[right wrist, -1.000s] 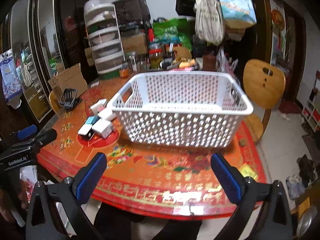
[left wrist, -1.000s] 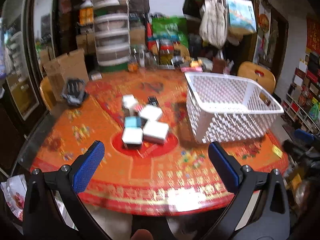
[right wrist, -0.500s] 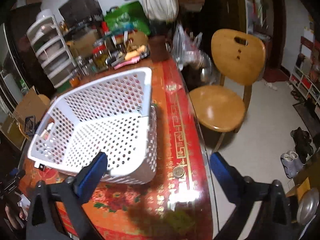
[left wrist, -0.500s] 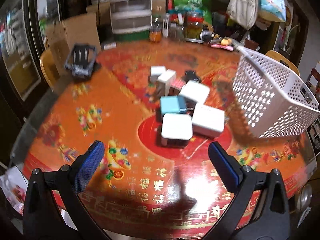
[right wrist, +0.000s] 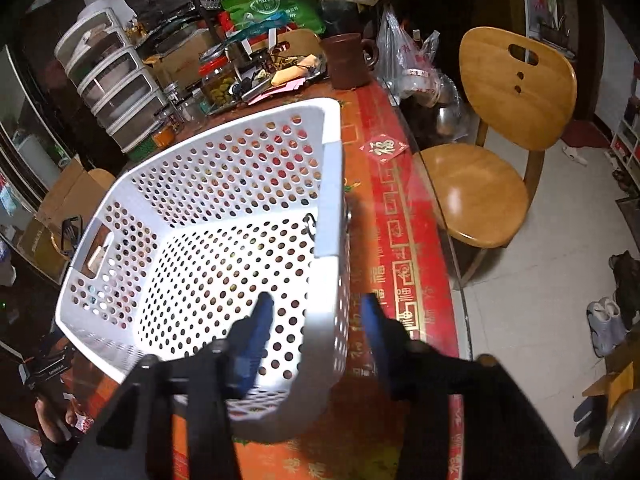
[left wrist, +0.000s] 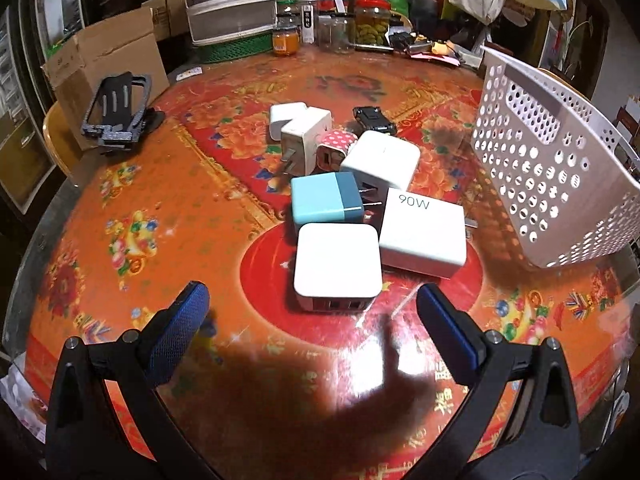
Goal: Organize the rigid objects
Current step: 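Grasp the white basket rim with the right tool while the left tool moves toward the chargers, then grasp the white square charger with the left tool and lift it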
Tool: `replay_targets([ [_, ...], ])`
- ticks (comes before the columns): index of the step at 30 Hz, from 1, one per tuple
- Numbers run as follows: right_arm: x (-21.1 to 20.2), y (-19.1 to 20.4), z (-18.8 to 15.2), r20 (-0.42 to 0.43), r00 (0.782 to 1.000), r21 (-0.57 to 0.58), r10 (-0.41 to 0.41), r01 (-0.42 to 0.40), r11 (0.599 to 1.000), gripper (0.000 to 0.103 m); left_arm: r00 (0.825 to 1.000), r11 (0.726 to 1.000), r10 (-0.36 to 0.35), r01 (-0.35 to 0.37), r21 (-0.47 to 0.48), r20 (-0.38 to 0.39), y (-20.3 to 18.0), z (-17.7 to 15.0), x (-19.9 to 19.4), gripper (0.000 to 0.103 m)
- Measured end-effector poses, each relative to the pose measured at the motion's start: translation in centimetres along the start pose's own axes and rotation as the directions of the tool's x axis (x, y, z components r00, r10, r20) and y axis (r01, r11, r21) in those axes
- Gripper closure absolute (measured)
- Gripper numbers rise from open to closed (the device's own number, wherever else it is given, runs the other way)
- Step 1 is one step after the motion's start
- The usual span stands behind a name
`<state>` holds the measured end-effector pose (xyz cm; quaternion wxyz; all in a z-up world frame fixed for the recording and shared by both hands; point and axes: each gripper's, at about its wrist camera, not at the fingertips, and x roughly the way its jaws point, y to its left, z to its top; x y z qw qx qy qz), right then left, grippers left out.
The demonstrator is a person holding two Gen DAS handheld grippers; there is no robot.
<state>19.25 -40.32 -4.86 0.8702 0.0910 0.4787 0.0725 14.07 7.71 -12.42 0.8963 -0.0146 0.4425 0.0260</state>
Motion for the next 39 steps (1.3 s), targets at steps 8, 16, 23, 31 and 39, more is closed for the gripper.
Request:
replay_targets([
  [8, 0.9, 1.1, 0.6, -0.036, 0.997, -0.022, -0.069, 0.068, 0.997, 0.079, 1.0, 1.0, -0.02, 0.02, 0.0, 0.005, 0.0, 0.2, 1.6, 0.011],
  [16, 1.9, 1.6, 0.9, -0.068, 0.988, -0.021, -0.139, 0.138, 0.99, 0.084, 0.999, 0.999, -0.05, 0.051, 0.001, -0.007, 0.1, 0.3, 2.7, 0.06],
  [23, 2.3, 1.5, 0.9, -0.073, 0.988, -0.011, -0.14, 0.139, 0.99, 0.084, 0.999, 0.999, -0.029, 0.029, 0.015, 0.016, 0.2, 0.3, 2.4, 0.06],
  [31, 2.6, 1.7, 1.0, -0.075, 0.985, -0.02, -0.154, 0.152, 0.988, 0.084, 0.997, 0.997, 0.051, -0.055, 0.058, 0.065, 0.4, 1.2, 0.6, 0.06],
  [39, 2.5, 1.7, 1.0, -0.075, 0.985, -0.021, -0.153, 0.152, 0.988, 0.084, 0.983, 0.983, 0.131, -0.146, 0.107, 0.132, -1.1, 3.8, -3.0, 0.06],
])
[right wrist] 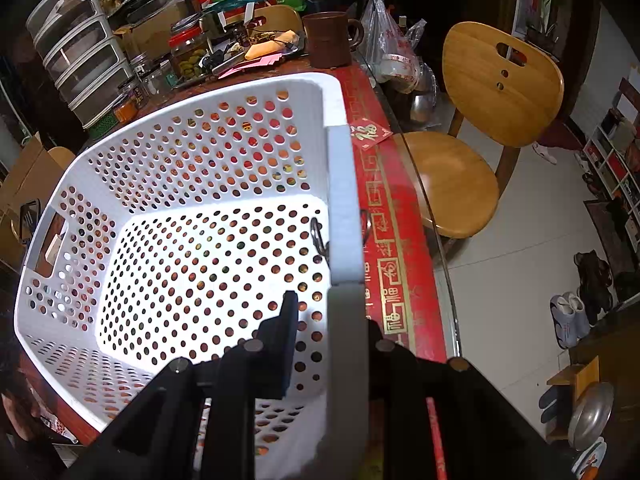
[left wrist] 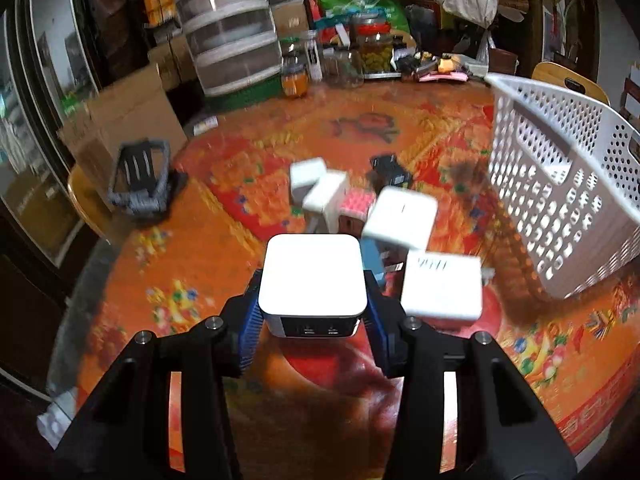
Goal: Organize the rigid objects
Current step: 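Grasp the white square charger with the left tool and lift it, then carry the white square charger into the basket and open the left tool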
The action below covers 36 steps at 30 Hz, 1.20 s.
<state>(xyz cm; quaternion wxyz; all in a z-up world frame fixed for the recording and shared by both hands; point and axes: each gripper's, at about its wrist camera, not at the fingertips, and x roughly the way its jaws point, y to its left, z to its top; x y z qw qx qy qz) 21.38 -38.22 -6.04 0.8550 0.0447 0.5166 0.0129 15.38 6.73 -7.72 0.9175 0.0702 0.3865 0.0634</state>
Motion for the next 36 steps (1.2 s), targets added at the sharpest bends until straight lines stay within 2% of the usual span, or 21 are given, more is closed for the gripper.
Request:
replay_targets([
  [2, 0.0, 0.0, 0.0, -0.001, 1.0, -0.001, 0.0, 0.0, 1.0, 0.084, 0.999, 0.999, 0.028, -0.029, 0.037, 0.03, -1.0, 1.5, -1.5, 0.06],
  [7, 0.1, 0.2, 0.1, -0.001, 1.0, -0.009, -0.001, 0.001, 1.0, 0.084, 0.993, 0.989, 0.041, -0.056, 0.138, 0.109, -4.8, 5.5, -5.4, 0.06],
  [12, 0.3, 0.1, 0.2, -0.003, 1.0, -0.006, 0.006, -0.006, 1.0, 0.084, 0.987, 0.968, 0.006, -0.046, 0.246, 0.158, -10.6, 10.1, -8.0, 0.06],
  [16, 0.4, -0.1, 0.2, -0.004, 1.0, 0.0, 0.019, -0.019, 1.0, 0.084, 0.994, 0.946, -0.026, -0.01, 0.324, 0.105, -15.6, 12.8, -7.2, 0.06],
  [20, 0.6, -0.3, 0.3, -0.006, 1.0, 0.004, 0.023, -0.023, 1.0, 0.084, 0.999, 0.917, -0.039, 0.034, 0.398, 0.004, -20.3, 13.7, -4.2, 0.06],
  [23, 0.7, -0.4, 0.4, -0.008, 1.0, 0.006, 0.026, -0.026, 1.0, 0.084, 0.996, 0.894, -0.034, 0.067, 0.444, -0.081, -22.4, 13.3, -1.8, 0.06],
  [27, 0.7, -0.5, 0.4, -0.008, 1.0, 0.005, 0.028, -0.028, 1.0, 0.084, 0.985, 0.877, -0.026, 0.103, 0.469, -0.168, -24.4, 12.9, 0.7, 0.06],
  [33, 0.7, -0.6, 0.4, -0.01, 0.999, 0.005, 0.033, -0.033, 0.999, 0.084, 0.979, 0.862, -0.019, 0.119, 0.493, -0.204, -25.7, 12.2, 1.8, 0.06],
  [35, 0.7, -0.7, 0.3, -0.01, 0.999, 0.006, 0.033, -0.033, 0.999, 0.085, 0.98, 0.857, -0.02, 0.12, 0.501, -0.2, -26.0, 12.2, 2.3, 0.057],
  [36, 0.7, -0.6, 0.3, -0.01, 0.999, 0.005, 0.032, -0.032, 0.999, 0.085, 0.98, 0.855, -0.023, 0.123, 0.504, -0.199, -26.1, 12.0, 2.4, 0.052],
])
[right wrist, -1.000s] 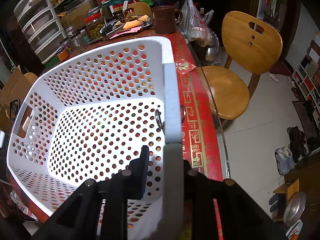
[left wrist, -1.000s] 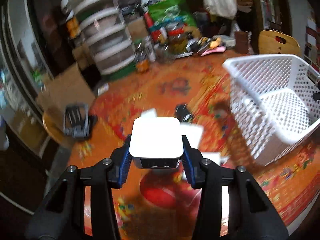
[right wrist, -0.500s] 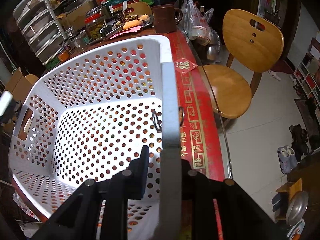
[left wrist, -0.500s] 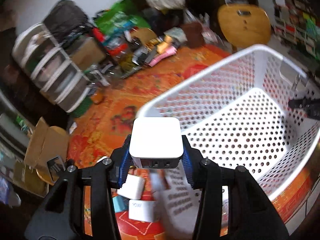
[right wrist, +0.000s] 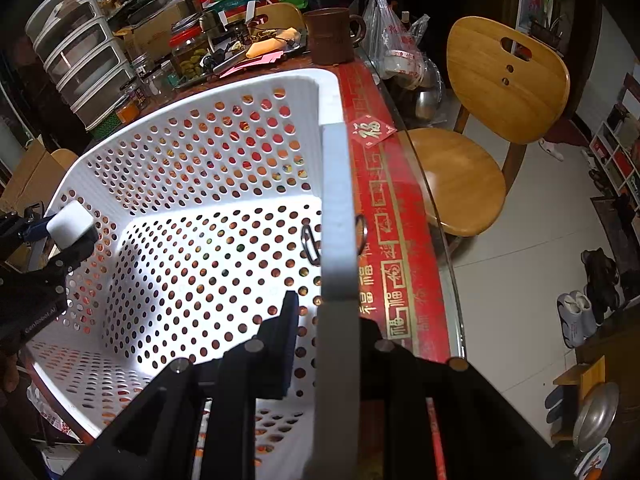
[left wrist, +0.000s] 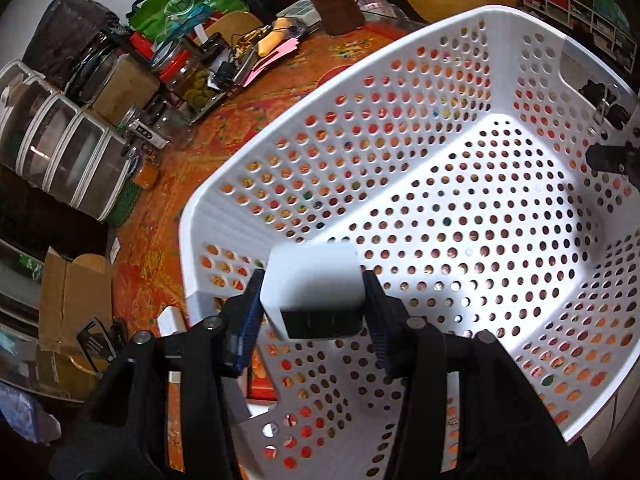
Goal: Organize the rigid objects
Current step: 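Carry the white square charger into the basket and open the left tool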
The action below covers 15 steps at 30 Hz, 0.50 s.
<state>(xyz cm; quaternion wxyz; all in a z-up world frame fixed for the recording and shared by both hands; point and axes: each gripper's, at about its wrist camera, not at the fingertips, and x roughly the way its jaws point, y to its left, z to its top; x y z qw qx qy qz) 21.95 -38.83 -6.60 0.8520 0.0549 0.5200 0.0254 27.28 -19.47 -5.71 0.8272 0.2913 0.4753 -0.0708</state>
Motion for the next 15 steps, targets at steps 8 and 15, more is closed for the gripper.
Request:
replay_targets([
  [8, 0.0, -0.1, 0.1, -0.004, 1.0, 0.002, -0.002, 0.002, 1.0, 0.087, 0.989, 0.997, 0.078, -0.076, -0.021, 0.127, 0.8, -1.6, -3.0, 0.021],
  [15, 0.1, 0.1, 0.1, -0.004, 1.0, -0.003, -0.009, 0.009, 1.0, 0.088, 0.959, 0.979, 0.117, -0.069, -0.189, 0.258, 8.9, -5.9, -8.5, 0.0],
])
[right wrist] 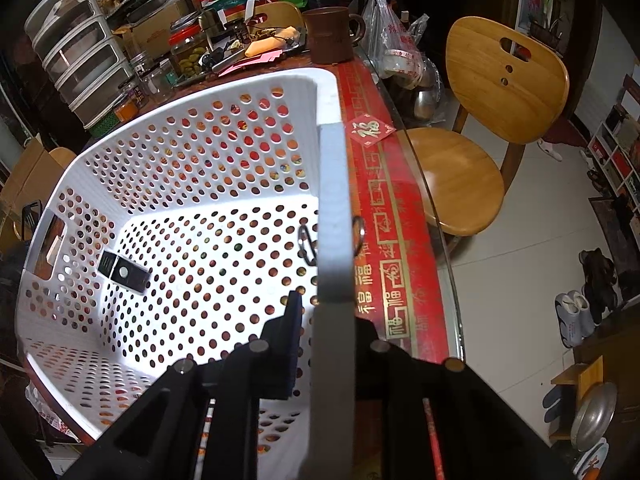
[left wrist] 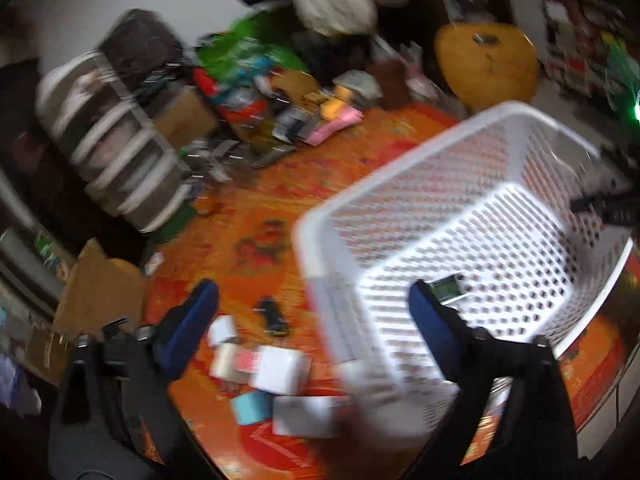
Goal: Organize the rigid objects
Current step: 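Carry the white square charger into the basket and open the left tool, then grasp the white charger with prongs using the left tool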
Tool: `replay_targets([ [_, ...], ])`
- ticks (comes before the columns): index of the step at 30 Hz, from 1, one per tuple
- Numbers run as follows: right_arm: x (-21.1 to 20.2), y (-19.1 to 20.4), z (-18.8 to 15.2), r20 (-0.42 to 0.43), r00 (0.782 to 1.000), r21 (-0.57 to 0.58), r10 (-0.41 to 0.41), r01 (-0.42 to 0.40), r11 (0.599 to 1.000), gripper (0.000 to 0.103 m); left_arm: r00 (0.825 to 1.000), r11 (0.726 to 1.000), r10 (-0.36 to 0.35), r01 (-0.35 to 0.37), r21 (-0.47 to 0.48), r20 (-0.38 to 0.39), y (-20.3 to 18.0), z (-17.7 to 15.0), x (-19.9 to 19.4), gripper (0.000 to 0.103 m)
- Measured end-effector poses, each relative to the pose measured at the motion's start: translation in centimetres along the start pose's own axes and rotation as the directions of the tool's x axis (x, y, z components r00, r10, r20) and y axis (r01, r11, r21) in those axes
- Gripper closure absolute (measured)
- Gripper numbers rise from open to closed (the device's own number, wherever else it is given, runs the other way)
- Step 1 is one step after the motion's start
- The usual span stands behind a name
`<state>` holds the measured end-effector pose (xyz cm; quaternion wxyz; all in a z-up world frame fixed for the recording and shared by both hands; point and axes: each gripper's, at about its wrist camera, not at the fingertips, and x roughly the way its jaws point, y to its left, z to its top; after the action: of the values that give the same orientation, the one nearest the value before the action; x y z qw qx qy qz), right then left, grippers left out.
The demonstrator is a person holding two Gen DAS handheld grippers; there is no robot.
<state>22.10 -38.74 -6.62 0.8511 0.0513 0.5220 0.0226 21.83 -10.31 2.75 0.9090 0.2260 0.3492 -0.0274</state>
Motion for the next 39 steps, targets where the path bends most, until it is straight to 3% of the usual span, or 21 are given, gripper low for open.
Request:
replay_targets([
  [3, 0.0, 0.1, -0.1, 0.001, 1.0, -0.004, -0.007, 0.007, 1.0, 0.09, 0.999, 0.992, 0.041, -0.044, -0.122, -0.024, 6.5, -1.3, 1.2, 0.0],
  [5, 0.0, 0.1, -0.1, 0.004, 1.0, -0.003, -0.01, 0.01, 1.0, 0.09, 0.997, 0.974, 0.025, -0.041, -0.221, -0.073, 10.8, -2.7, 3.4, 0.001],
  [8, 0.0, 0.0, -0.1, 0.003, 1.0, -0.001, -0.009, 0.009, 1.0, 0.09, 0.978, 0.95, 0.012, -0.076, -0.303, -0.207, 15.2, -5.7, 9.8, 0.001],
  [11, 0.0, -0.1, 0.0, 0.002, 1.0, 0.0, -0.008, 0.008, 1.0, 0.09, 0.944, 0.941, -0.046, -0.068, -0.331, -0.326, 16.2, -8.7, 16.0, 0.007],
  [13, 0.0, -0.1, 0.0, 0.0, 1.0, 0.001, -0.008, 0.008, 1.0, 0.09, 0.928, 0.925, -0.104, -0.043, -0.378, -0.359, 16.7, -9.9, 18.8, 0.019],
  [18, 0.0, -0.2, 0.1, -0.001, 1.0, 0.003, -0.007, 0.007, 1.0, 0.09, 0.914, 0.899, -0.141, -0.044, -0.437, -0.382, 17.1, -10.4, 22.0, 0.022],
  [26, 0.0, -0.2, 0.1, -0.001, 1.0, 0.002, -0.007, 0.007, 1.0, 0.09, 0.894, 0.889, -0.154, -0.061, -0.454, -0.421, 16.3, -10.0, 25.3, 0.058],
  [34, 0.1, -0.1, 0.0, -0.002, 1.0, 0.003, -0.008, 0.008, 1.0, 0.09, 0.898, 0.913, -0.093, -0.095, -0.397, -0.431, 15.0, -9.5, 25.2, 0.062],
  [39, 0.1, -0.1, 0.0, -0.001, 1.0, 0.003, -0.008, 0.008, 1.0, 0.09, 0.927, 0.912, -0.062, -0.098, -0.397, -0.37, 15.2, -8.8, 22.1, 0.062],
])
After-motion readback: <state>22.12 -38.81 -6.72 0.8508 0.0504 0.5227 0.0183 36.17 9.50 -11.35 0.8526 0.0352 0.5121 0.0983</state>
